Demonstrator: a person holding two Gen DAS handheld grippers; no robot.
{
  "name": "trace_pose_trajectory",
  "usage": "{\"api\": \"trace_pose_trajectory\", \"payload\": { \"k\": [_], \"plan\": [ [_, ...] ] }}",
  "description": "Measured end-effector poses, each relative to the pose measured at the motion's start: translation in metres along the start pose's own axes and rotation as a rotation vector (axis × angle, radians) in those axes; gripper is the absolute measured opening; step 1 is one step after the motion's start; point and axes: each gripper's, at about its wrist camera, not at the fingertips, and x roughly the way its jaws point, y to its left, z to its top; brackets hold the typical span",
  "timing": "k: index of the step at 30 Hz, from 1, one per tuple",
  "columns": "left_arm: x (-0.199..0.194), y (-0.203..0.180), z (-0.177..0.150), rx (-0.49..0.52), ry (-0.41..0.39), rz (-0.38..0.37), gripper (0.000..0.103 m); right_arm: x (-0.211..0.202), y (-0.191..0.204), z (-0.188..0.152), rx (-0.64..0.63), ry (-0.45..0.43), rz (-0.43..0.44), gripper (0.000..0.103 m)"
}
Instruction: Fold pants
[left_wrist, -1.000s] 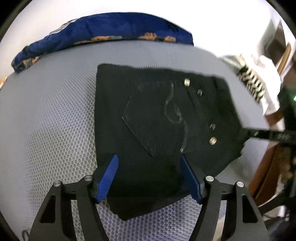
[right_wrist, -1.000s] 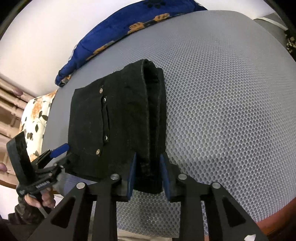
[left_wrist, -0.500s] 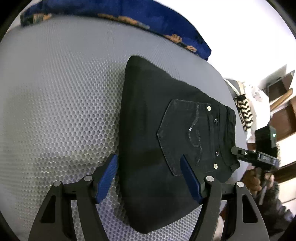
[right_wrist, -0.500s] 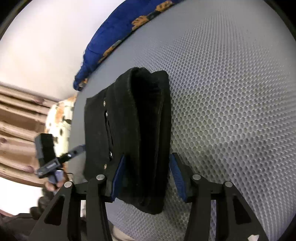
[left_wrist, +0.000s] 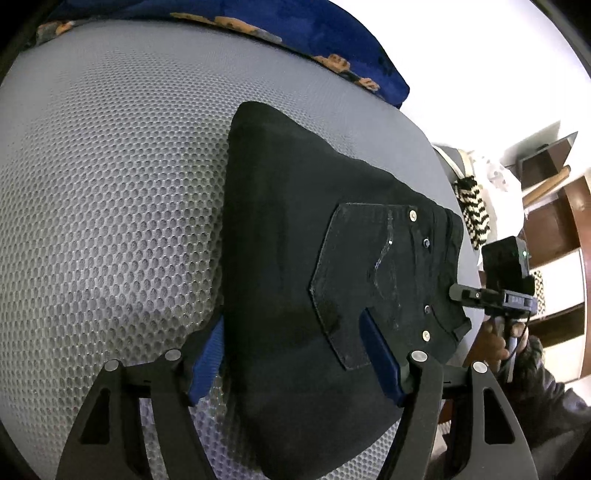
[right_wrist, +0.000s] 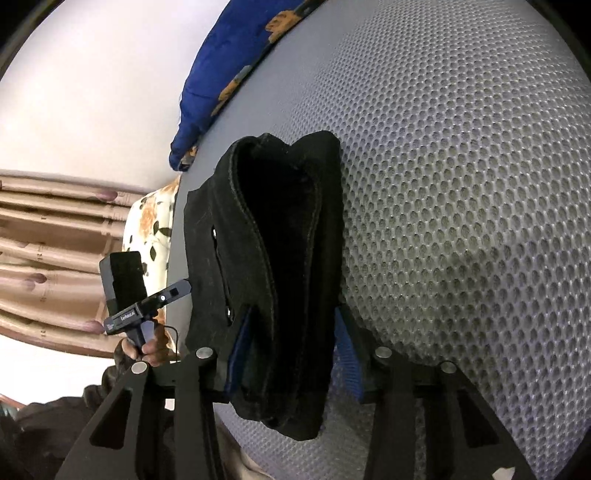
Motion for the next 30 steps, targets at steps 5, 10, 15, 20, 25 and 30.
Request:
{"api": "trace_pose_trajectory", "payload": {
  "k": [5, 10, 15, 20, 25, 30],
  "plan": [
    [0.008, -0.01, 0.007, 0.002, -0.021, -0.001, 0.066, 0.014, -0.001, 0.013, -0.005, -0.017, 0.054, 0.032],
    [0.009, -0.027, 0.014, 0.033, -0.069, 0.126, 0.026, 0.019, 0.016, 0.019, 0.002, -0.07, -0.002, 0.026],
    [-0.007, -0.04, 0.019, 0.062, -0.114, 0.149, 0.016, 0.013, 0.062, 0.021, -0.081, -0.103, -0.108, 0.024],
    [-0.021, -0.036, 0.034, 0.085, -0.161, 0.213, 0.015, 0.027, 0.096, 0.043, -0.135, -0.121, -0.134, 0.024],
    [-0.04, -0.01, 0.054, 0.066, -0.212, 0.304, 0.015, 0.051, 0.11, 0.076, -0.148, -0.126, -0.122, 0.023],
    [-0.051, 0.015, 0.084, 0.049, -0.24, 0.361, 0.015, 0.085, 0.128, 0.116, -0.158, -0.123, -0.112, 0.022]
  ]
}}
